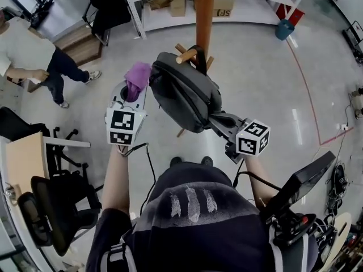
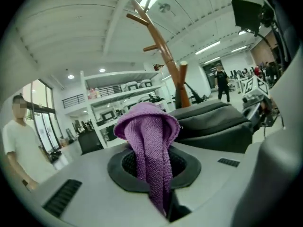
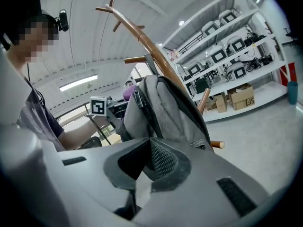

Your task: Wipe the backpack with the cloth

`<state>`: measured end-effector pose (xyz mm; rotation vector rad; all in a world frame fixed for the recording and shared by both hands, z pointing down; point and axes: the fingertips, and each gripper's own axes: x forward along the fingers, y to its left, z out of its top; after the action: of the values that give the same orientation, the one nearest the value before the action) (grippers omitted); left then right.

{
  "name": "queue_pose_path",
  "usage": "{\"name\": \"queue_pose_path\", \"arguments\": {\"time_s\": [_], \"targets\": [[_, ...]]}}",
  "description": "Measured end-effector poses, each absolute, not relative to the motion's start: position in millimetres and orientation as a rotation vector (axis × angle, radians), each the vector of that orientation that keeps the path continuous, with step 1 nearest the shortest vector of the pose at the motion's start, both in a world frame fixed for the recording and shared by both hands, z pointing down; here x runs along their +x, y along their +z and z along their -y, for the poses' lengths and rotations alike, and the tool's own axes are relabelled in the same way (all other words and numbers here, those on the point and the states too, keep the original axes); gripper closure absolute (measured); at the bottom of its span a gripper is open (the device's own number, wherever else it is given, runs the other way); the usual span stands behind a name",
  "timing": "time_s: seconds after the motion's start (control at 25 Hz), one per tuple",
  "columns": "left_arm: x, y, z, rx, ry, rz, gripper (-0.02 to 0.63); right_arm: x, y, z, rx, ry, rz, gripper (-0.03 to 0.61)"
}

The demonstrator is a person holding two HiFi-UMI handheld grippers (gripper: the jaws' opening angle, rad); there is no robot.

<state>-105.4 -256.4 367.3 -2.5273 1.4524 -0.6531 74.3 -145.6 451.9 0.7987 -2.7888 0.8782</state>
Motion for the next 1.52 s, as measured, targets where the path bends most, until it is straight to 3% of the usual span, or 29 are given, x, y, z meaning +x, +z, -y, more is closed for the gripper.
{"name": "queue_pose_path", "arguments": {"time_s": [0.16,0.52,0.8,1.12,1.28,1.52], "targets": [[-130,379,288,-2.476,-0.657,-1.563,0.561,73,456,144,0.787,0.884,2.773,0.586],[-88,483,247,-2.748,-0.729,-1.559,0.561,67,461,139,0.78,0.914,2.762,0.586],[1,525,176,-2.956,-0.833,-1.135,0.561,62,459,131,0.731,0.872,2.743,0.586],[45,519,134,-3.106,-0.825,-0.829,0.561,76,455,135,0.752,0.894,2.733,0.586],[32,512,127,-3.101,-0.835,-0.743,0.561,74,457,136,0.798,0.939,2.741,0.586],[-61,541,172,-3.008,-0.883,-1.204,0.561,49,468,129,0.81,0.899,2.697,0.586]]}}
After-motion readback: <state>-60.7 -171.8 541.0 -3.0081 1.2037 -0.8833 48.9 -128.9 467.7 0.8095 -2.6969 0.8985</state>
